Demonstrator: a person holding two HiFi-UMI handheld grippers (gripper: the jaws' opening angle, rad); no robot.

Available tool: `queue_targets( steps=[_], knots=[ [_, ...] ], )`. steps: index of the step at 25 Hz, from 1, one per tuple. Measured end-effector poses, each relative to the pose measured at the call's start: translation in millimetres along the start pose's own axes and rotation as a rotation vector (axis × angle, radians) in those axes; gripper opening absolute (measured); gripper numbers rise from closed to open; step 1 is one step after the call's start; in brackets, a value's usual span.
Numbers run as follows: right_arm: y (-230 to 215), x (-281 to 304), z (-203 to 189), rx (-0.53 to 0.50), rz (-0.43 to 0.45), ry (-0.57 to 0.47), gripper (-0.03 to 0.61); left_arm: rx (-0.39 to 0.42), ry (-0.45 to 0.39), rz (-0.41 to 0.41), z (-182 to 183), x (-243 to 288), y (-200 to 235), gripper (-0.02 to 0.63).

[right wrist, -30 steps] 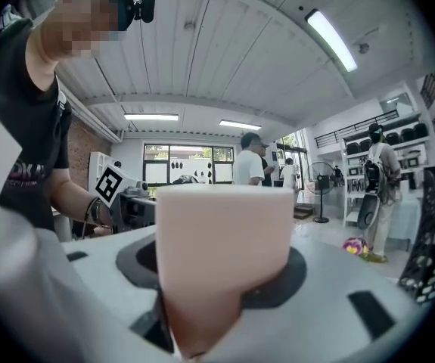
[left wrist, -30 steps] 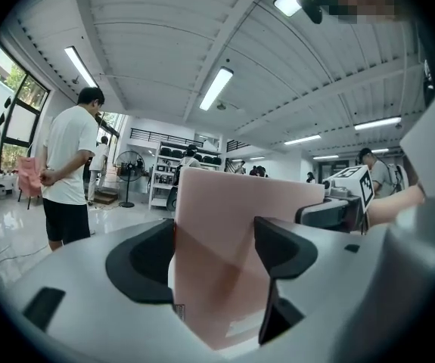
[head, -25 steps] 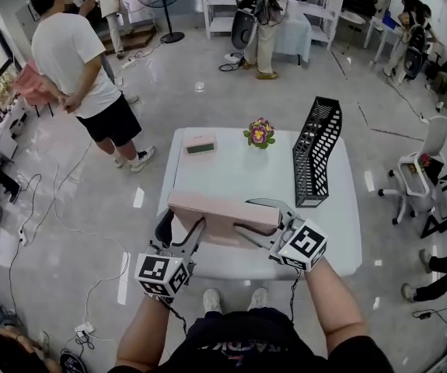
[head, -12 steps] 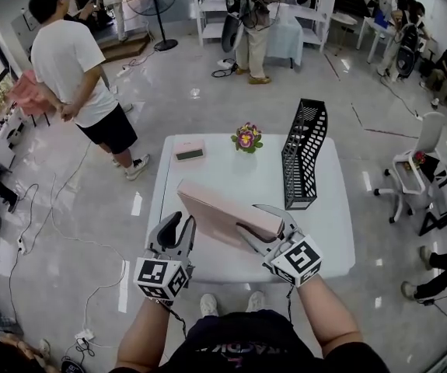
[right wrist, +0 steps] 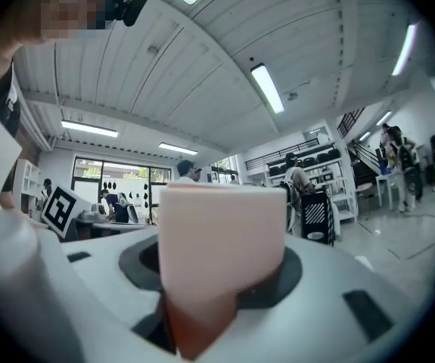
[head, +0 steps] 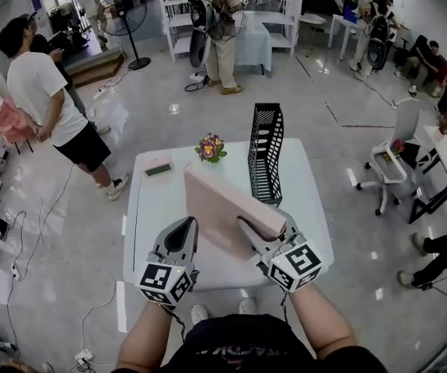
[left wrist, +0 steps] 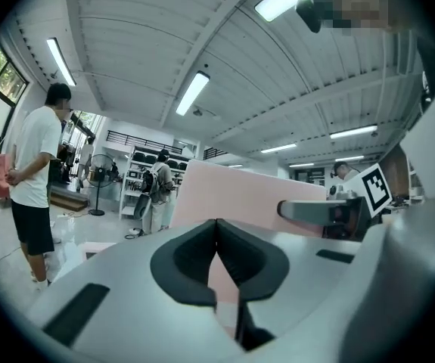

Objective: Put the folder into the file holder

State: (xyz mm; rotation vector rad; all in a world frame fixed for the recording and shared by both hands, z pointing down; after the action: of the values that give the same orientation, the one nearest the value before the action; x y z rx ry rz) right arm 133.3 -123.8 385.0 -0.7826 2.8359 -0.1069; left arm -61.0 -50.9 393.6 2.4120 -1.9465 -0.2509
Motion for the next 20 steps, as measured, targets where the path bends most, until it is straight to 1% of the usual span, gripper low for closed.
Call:
queue_targets(
  steps=[3, 7, 10, 14, 20],
  knots=[
    [-17, -14, 14, 0.023, -0.031, -0.018, 0.202, -0.001, -0.019, -0.039, 1, 17, -23, 0.003],
    [-25, -31, 29, 0.03, -0.055, -0.031, 0.202, -0.003, -0.031, -0.082, 7, 26, -51, 0.003],
    [-34, -42, 37, 0.025, -0.098, -0.048, 0.202, -0.004, -0.038, -0.151, 8, 41, -67, 0.003],
    [-37, -48, 41, 0.014, -0.153, -0.064, 0.201, -0.012, -0.048, -0.234, 8, 54, -74, 0.003],
    [-25, -44, 53, 0.004, -0.255, -0.089, 0.201, -0.017, -0.033, -0.356, 17, 58, -68, 0.003]
  ],
)
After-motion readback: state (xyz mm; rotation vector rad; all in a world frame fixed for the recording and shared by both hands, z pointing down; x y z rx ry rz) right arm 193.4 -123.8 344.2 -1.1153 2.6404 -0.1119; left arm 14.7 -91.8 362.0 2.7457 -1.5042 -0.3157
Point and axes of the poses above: the fingertips, and each gripper's own axes: x forward along the fingers, y to its left, z out of its top, the point moved 7 cm from there along -x, backward along the fingers, and after that the axes turned 10 degrees about -y, right-handed, at the moved point
